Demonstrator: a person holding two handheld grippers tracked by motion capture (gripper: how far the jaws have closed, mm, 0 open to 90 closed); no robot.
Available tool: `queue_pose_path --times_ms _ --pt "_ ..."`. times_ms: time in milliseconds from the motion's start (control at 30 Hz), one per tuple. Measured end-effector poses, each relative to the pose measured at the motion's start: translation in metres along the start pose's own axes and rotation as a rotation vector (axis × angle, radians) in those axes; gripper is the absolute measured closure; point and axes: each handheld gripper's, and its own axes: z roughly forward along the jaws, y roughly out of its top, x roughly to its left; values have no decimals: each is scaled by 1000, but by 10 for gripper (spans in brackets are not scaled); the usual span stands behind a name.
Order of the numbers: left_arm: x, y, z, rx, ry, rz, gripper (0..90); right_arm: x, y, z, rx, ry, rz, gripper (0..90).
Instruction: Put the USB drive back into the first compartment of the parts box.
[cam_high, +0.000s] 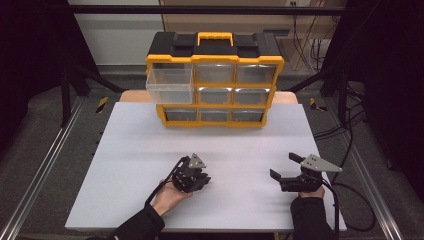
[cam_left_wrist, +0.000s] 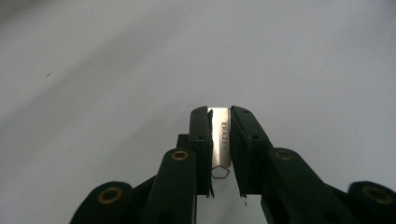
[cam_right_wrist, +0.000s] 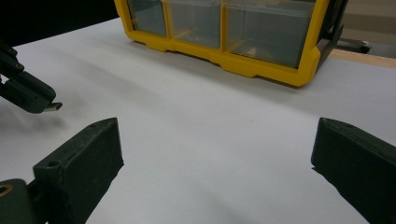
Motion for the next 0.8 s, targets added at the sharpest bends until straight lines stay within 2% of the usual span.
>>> queue_pose_path --times_ms 800 --pt "14 1 -18 -33 18 -26 779 0 0 0 3 2 2 22"
